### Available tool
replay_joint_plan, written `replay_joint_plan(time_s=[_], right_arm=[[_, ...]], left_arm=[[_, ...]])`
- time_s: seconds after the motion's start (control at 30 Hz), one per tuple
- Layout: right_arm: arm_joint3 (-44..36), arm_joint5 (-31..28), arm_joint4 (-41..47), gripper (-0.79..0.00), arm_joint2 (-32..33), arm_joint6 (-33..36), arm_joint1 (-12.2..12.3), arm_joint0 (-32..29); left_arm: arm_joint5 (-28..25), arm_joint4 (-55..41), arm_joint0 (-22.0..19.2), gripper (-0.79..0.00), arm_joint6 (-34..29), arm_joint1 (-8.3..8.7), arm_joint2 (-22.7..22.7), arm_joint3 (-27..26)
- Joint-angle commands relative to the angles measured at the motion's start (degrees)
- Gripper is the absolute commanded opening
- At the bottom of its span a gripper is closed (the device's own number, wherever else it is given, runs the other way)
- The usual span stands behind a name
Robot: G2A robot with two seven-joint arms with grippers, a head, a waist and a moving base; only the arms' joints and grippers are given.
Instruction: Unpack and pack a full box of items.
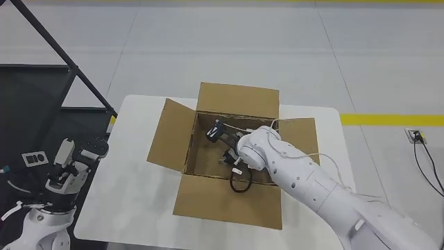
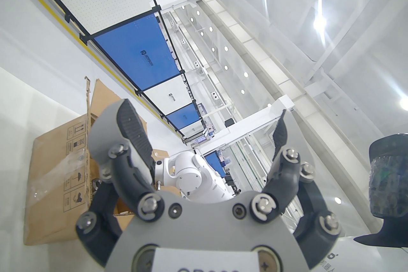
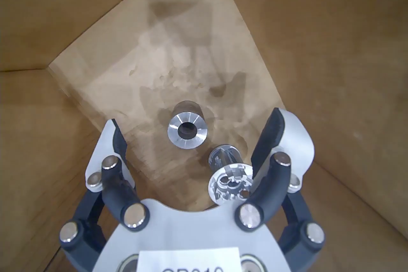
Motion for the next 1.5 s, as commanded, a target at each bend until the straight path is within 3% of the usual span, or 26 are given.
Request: replay_joint_plan(time_s=[0.0,0.13,0.17,0.2,0.27,0.4,0.73,0.93,1.2,1.47], right_arm=[[2.9,-1.0,0.3,0.0,-0.4,-0.6,-1.3,0.4],[7.3,-2.7,0.9,-0.012,-1.0,-0.9,-3.7,0.9],[8.3,-3.3,1.0,-0.237,-1.1,-1.1,-4.2,0.9],[9.1,-4.1,0.9,-0.413,-1.3,-0.9,-4.6,1.0],[10.7,-5.9,1.0,-0.508,-1.5,-0.6,-5.5,1.4],[13.3,-7.4,0.9,-0.785,-1.4,-1.0,-6.9,1.8],[15.5,-8.1,-1.0,-0.785,-0.6,0.1,-8.5,2.7],[12.5,-7.7,-2.4,-0.785,1.6,-1.1,-7.7,3.5],[2.2,-5.7,-6.4,-0.785,6.4,1.7,-3.7,2.0],[-19.5,-2.0,-10.3,-0.785,17.8,10.6,3.1,-5.2]], left_arm=[[0.0,0.0,0.0,0.0,0.0,0.0,0.0,0.0],[0.0,0.0,0.0,0.0,0.0,0.0,0.0,0.0],[0.0,0.0,0.0,0.0,0.0,0.0,0.0,0.0],[0.0,0.0,0.0,0.0,0.0,0.0,0.0,0.0],[0.0,0.0,0.0,0.0,0.0,0.0,0.0,0.0],[0.0,0.0,0.0,0.0,0.0,0.0,0.0,0.0],[0.0,0.0,0.0,0.0,0.0,0.0,0.0,0.0],[0.0,0.0,0.0,0.0,0.0,0.0,0.0,0.0],[0.0,0.0,0.0,0.0,0.0,0.0,0.0,0.0],[0.0,0.0,0.0,0.0,0.0,0.0,0.0,0.0]])
